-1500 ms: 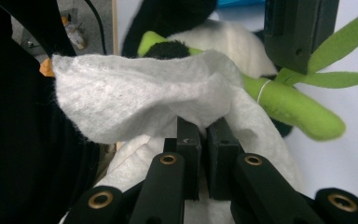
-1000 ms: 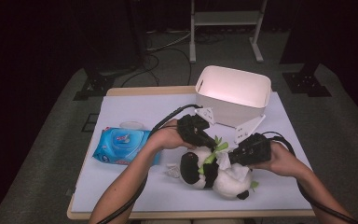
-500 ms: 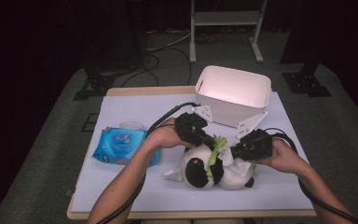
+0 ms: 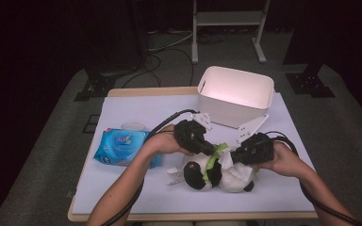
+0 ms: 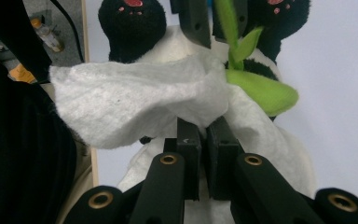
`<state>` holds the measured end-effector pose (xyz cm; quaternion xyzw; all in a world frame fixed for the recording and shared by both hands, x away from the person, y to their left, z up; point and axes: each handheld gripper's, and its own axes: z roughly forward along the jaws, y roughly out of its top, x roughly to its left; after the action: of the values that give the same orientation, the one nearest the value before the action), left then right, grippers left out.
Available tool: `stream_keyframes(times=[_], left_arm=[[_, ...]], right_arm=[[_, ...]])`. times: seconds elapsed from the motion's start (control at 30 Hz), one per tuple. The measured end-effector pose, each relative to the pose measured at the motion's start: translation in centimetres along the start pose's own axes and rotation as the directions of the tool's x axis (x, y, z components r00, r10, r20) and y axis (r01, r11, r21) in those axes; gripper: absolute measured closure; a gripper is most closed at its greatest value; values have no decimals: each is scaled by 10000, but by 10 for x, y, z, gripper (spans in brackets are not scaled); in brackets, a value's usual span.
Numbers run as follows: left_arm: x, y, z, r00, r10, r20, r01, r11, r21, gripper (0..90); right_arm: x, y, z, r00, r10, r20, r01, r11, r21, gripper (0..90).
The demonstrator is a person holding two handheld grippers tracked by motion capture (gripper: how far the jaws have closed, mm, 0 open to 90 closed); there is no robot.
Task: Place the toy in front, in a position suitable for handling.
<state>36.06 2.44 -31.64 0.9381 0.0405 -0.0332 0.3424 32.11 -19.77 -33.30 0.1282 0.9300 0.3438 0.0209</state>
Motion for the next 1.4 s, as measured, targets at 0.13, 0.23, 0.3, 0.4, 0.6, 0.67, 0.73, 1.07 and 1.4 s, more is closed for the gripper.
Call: stream_keyframes(times=[0.13,0.23,0.3,0.4,0.6,0.67,0.73,1.07,1.4], left_arm=[[0,-5,0,10000,-24,25,24,10000,10,749],[0,-8,-1,9999,-144,-55,144,9999,-47,724],[0,-10,-2,9998,-215,-45,214,9997,-145,716],[0,-11,-4,9996,-233,-131,232,9997,-87,702],[1,-15,-11,9992,-312,-262,304,9991,-287,663],[0,-18,-12,9989,-362,-298,353,9989,-310,650],[1,-20,-14,9984,-419,-370,407,9986,-336,628],[0,-27,-23,9961,-557,-681,512,9965,-658,565],[0,-36,-31,9928,-659,-996,590,9958,-699,495]], right_arm=[[0,-3,-5,9999,107,78,-106,9999,-110,848],[-2,-7,-9,9996,192,186,-190,9998,-90,848],[-3,-10,-13,9992,293,263,-290,9995,-149,848],[-6,-16,-20,9982,409,438,-403,9991,-127,847],[-17,-37,-35,9897,1202,772,-1183,9925,-294,848],[-21,-47,-38,9843,1511,909,-1490,9884,-286,847],[-27,-58,-42,9776,1827,1041,-1809,9831,-260,846],[-45,-106,-44,9405,3045,1506,-3083,9513,23,819],[-57,-134,-42,9133,3617,1874,-3750,9262,394,635]])
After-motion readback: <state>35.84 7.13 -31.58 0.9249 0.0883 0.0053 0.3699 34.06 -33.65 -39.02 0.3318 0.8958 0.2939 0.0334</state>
